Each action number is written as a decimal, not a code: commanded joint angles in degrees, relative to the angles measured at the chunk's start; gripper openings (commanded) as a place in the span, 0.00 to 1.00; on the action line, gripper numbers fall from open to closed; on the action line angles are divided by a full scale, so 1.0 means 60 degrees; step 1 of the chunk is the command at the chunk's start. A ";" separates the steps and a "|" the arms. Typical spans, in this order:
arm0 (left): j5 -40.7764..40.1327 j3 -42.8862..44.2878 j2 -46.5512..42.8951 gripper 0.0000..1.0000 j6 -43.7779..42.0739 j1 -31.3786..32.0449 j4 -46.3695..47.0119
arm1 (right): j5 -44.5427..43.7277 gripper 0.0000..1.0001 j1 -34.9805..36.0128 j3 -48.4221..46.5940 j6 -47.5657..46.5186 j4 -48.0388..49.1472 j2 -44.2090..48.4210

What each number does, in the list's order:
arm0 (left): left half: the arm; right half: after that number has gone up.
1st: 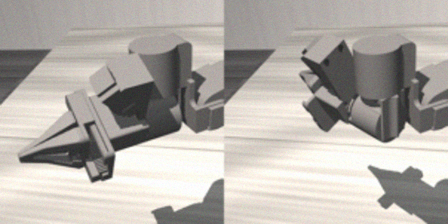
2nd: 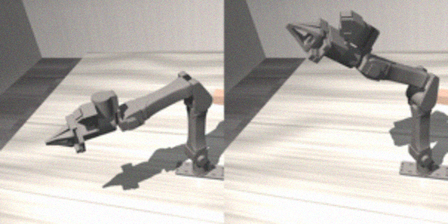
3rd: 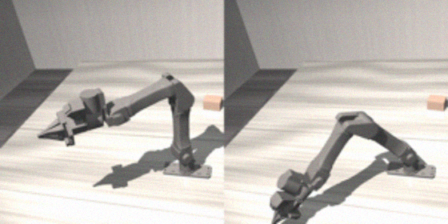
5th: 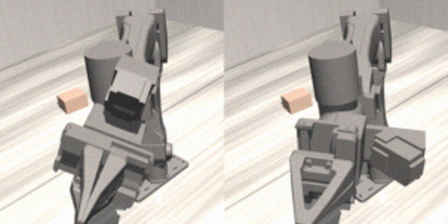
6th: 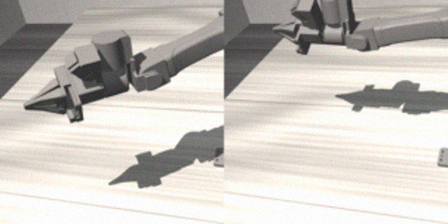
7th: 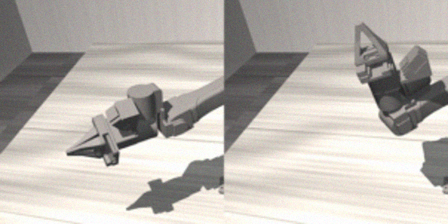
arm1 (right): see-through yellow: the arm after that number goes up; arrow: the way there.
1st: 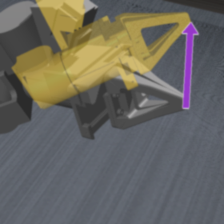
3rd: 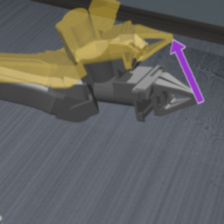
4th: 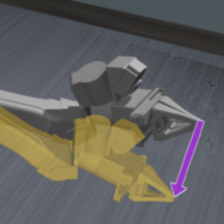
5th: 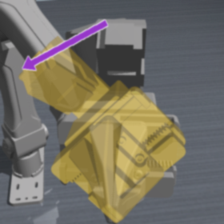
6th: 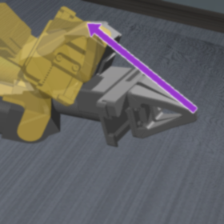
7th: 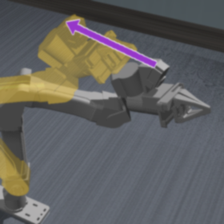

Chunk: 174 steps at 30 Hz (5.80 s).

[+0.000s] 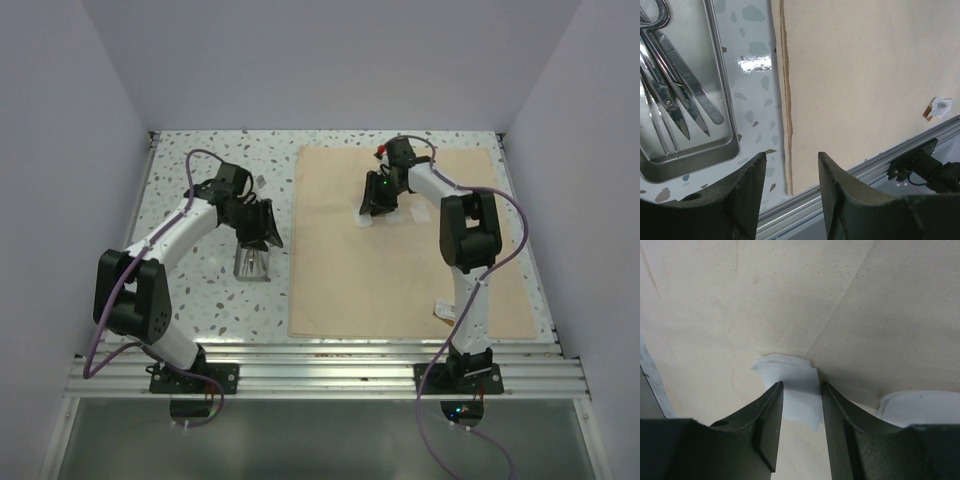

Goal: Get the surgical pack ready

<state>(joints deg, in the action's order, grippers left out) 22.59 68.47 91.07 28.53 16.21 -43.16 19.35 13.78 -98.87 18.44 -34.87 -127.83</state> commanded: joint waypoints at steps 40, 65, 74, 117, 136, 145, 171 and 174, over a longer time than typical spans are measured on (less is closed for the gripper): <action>0.1069 0.0176 -0.0119 0.51 0.0444 0.0111 0.0937 | -0.0194 0.00 0.0618 -0.1452 0.0443 -0.1190 0.0445; 0.4014 -0.0526 -0.0324 0.79 0.2934 0.0023 0.6354 | 0.4023 0.00 0.0647 0.0670 0.3415 0.1224 0.3490; 0.4101 -0.0966 -0.0617 0.81 0.3637 0.0023 0.8012 | 0.4948 0.00 0.1306 0.1449 0.4500 0.2281 0.4049; -0.1012 0.0923 0.1564 0.00 -0.1870 -0.1470 -0.0161 | 0.2135 0.46 0.1395 0.0599 0.0985 -0.2288 0.3200; -0.0440 0.2988 0.3761 0.00 -0.2690 -0.1515 -0.0204 | 0.2077 0.44 0.1409 0.0615 0.0663 -0.2288 0.2936; -0.1639 0.3311 0.4276 0.00 -0.2618 -0.1515 -0.0849 | 0.2077 0.43 0.1409 0.0556 0.0634 -0.2186 0.2877; -0.1774 0.2945 0.1539 0.62 -0.1534 -0.1485 -0.1142 | -0.1087 0.45 -0.1037 -0.0777 0.0136 -0.2230 0.1164; -0.1291 0.2740 0.0997 0.62 -0.1300 -0.1412 -0.1025 | -0.1277 0.47 -0.1183 -0.0792 -0.0157 -0.2317 0.1061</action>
<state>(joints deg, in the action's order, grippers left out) 11.51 85.78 101.23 18.50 7.62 -48.73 13.34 6.39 -100.90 20.67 -48.23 -121.73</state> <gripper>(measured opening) 0.620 0.466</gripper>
